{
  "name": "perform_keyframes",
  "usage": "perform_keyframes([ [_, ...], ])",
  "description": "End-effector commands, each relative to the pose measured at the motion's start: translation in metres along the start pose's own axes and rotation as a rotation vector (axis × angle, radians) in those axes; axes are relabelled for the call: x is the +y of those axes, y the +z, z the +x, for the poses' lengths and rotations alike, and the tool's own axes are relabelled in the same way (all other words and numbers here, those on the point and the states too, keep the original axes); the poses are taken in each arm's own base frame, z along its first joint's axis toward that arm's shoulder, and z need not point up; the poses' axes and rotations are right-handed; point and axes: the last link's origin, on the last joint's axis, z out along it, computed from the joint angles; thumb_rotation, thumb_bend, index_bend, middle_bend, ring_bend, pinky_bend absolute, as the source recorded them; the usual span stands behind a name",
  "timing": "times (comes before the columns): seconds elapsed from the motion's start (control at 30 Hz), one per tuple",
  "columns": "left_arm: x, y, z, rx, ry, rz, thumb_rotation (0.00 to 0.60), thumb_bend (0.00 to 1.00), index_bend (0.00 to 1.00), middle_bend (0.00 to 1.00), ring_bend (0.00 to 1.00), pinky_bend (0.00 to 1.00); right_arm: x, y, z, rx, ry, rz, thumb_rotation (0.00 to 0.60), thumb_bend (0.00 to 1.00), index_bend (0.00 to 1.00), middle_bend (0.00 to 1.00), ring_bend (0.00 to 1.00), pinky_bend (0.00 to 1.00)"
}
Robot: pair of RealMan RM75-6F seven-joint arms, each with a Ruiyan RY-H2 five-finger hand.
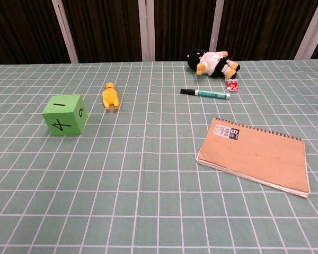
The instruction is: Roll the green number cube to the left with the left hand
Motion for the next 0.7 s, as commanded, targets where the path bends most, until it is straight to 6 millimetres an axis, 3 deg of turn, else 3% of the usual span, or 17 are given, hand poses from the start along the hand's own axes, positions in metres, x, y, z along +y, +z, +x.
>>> perform_keyframes([
  [0.03,0.001,-0.001,-0.001,-0.011,0.001,-0.005,0.600,0.36,0.09,0.16,0.06,0.16,-0.001,0.000,-0.001,-0.005,-0.004,0.004,0.600,0.15,0.12,0.01,0.00,0.05],
  [0.1,0.001,-0.002,-0.001,-0.020,0.002,-0.009,0.600,0.36,0.09,0.16,0.06,0.16,-0.002,-0.001,-0.002,-0.013,-0.010,0.010,0.600,0.15,0.12,0.01,0.00,0.05],
  [0.17,0.001,-0.001,-0.001,-0.019,0.001,-0.010,0.600,0.36,0.09,0.17,0.06,0.16,-0.001,-0.025,-0.004,-0.023,-0.013,0.009,0.600,0.15,0.12,0.01,0.00,0.05],
  [0.23,0.001,-0.001,-0.001,-0.021,0.003,-0.008,0.600,0.36,0.09,0.17,0.06,0.16,-0.005,-0.002,-0.002,-0.019,-0.011,0.020,0.600,0.15,0.12,0.01,0.00,0.05],
  [0.27,0.001,-0.001,-0.001,-0.022,0.002,-0.008,0.600,0.36,0.09,0.17,0.06,0.16,-0.005,0.000,-0.002,-0.024,-0.010,0.016,0.600,0.15,0.12,0.01,0.00,0.05],
  [0.4,-0.001,0.001,0.000,-0.020,-0.006,-0.013,0.600,0.36,0.09,0.17,0.08,0.20,-0.005,-0.001,-0.002,-0.030,-0.013,0.002,0.600,0.15,0.12,0.01,0.00,0.05],
  [0.5,-0.004,0.005,-0.001,-0.023,0.000,-0.014,0.600,0.36,0.09,0.21,0.14,0.27,-0.005,-0.002,-0.002,-0.038,-0.010,-0.002,0.600,0.15,0.12,0.01,0.00,0.05],
  [0.7,-0.001,0.029,-0.003,-0.066,-0.001,-0.055,0.600,0.36,0.09,0.31,0.24,0.36,-0.002,-0.001,-0.003,-0.051,-0.011,-0.009,0.600,0.15,0.12,0.01,0.00,0.05],
])
